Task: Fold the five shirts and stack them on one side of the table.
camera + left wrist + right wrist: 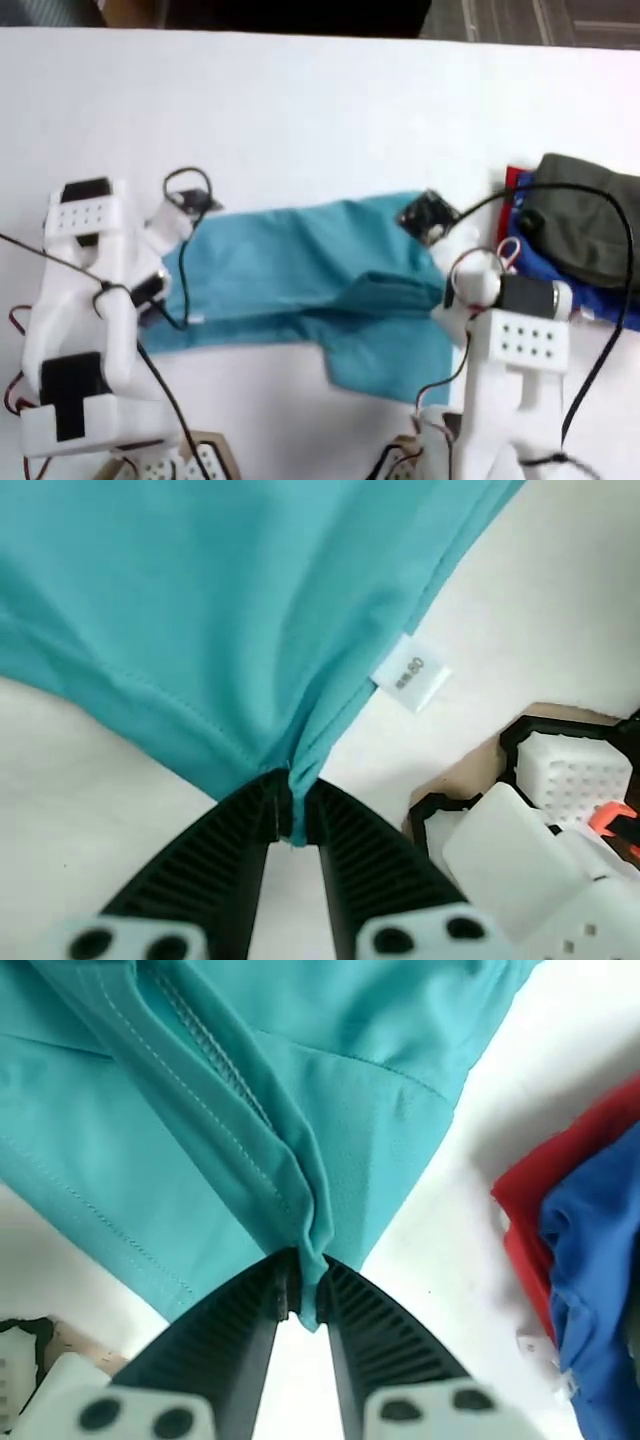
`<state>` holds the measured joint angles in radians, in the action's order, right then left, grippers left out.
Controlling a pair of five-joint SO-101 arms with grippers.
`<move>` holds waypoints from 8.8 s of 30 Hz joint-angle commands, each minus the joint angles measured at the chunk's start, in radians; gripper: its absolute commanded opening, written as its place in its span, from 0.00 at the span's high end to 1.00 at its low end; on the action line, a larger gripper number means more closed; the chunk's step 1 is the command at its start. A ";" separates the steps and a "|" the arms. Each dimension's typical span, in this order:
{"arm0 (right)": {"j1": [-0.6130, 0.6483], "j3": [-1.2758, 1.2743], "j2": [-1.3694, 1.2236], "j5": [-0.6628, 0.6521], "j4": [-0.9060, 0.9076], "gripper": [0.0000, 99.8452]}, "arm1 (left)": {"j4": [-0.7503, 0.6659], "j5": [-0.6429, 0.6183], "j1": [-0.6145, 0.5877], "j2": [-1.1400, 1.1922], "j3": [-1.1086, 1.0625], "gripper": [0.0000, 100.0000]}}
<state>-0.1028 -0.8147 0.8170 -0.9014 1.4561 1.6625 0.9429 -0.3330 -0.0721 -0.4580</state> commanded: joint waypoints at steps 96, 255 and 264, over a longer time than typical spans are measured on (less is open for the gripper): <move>0.119 1.120 -1.452 0.287 -0.329 0.98 | 0.121 -0.479 0.038 1.162 1.405 0.97; 0.700 -0.015 -0.820 0.068 -0.291 0.98 | -0.239 -0.644 0.118 0.718 0.575 0.97; 0.621 0.258 -0.697 0.017 -0.025 0.98 | -0.239 -0.644 0.118 0.721 0.576 0.97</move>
<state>0.5785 -0.6751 0.0652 -0.8447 1.3533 1.4645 0.2969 -0.2302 0.6214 0.1005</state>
